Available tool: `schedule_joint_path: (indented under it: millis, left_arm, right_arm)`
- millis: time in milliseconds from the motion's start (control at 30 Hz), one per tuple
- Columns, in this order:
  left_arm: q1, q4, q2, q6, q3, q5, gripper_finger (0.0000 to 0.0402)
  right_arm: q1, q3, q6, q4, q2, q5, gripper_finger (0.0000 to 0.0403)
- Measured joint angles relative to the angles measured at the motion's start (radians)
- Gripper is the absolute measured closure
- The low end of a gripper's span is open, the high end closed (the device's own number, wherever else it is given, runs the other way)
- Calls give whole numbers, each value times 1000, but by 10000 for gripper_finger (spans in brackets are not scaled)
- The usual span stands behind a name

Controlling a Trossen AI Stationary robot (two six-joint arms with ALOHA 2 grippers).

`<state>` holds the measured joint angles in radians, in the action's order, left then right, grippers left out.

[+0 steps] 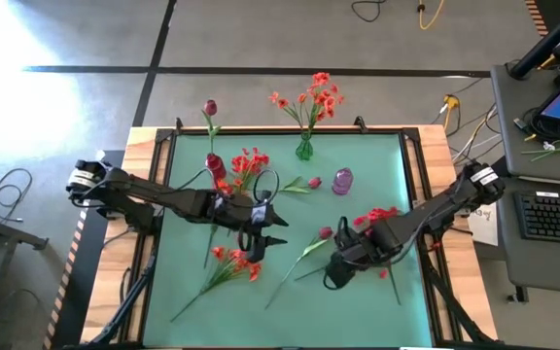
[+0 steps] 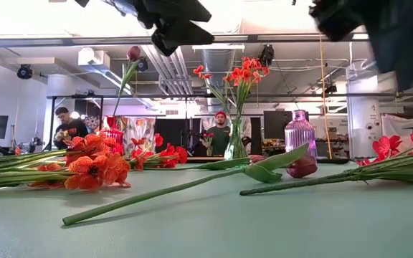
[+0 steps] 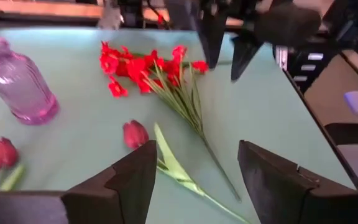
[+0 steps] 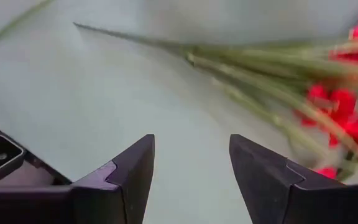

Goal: Sort flowers into vase by color
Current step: Put the bottom red flowers into the violet flower vase

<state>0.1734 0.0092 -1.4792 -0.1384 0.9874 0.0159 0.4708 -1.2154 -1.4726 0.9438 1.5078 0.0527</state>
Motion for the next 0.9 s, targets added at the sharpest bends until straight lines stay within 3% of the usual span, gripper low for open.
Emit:
schedule_joint_path:
  millis: [533, 667, 900]
  left_arm:
    - [73, 147, -121, -16, 0, 1, 192]
    - [85, 259, -188, -28, 0, 1, 192]
    - [93, 272, -345, 13, 120, 1, 192]
  right_arm:
    - [250, -3, -481, -3, 0, -63, 202]
    - [291, -3, -530, -2, 0, -63, 202]
    - [323, -3, -544, -1, 0, -82, 202]
